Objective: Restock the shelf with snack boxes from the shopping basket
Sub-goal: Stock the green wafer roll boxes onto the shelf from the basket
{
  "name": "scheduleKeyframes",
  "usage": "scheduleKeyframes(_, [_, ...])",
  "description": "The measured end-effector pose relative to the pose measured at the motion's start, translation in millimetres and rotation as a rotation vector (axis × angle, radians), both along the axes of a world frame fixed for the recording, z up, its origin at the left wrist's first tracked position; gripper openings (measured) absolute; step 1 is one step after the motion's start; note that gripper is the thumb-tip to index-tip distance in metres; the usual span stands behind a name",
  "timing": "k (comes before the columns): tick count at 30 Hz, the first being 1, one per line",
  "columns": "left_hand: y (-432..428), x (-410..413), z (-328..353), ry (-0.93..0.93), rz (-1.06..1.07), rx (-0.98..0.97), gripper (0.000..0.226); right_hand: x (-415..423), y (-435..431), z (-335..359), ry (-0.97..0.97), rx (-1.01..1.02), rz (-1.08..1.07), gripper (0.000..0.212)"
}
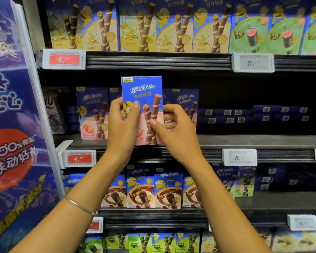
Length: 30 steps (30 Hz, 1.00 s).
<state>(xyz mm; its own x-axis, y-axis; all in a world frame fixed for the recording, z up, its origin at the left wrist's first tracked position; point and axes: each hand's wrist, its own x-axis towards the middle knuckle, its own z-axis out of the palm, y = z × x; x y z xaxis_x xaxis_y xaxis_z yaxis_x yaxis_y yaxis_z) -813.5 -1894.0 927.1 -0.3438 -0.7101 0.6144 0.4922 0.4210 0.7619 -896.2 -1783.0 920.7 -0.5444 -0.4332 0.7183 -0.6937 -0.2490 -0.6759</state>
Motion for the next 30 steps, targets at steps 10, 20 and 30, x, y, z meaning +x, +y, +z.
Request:
scheduleKeyframes(10, [-41, 20, -8, -0.138, 0.477, -0.240, 0.077, -67, 56, 2, -0.109, -0.023, -0.283, 0.032])
scheduleKeyframes(20, [-84, 29, -8, -0.372, 0.553, -0.067, 0.132, -85, 48, -2, -0.081, 0.247, -0.493, 0.034])
scheduleKeyframes(30, [-101, 30, -4, -0.446, 0.437, 0.015, 0.138, -76, 38, 4, -0.098, 0.379, -0.478, 0.053])
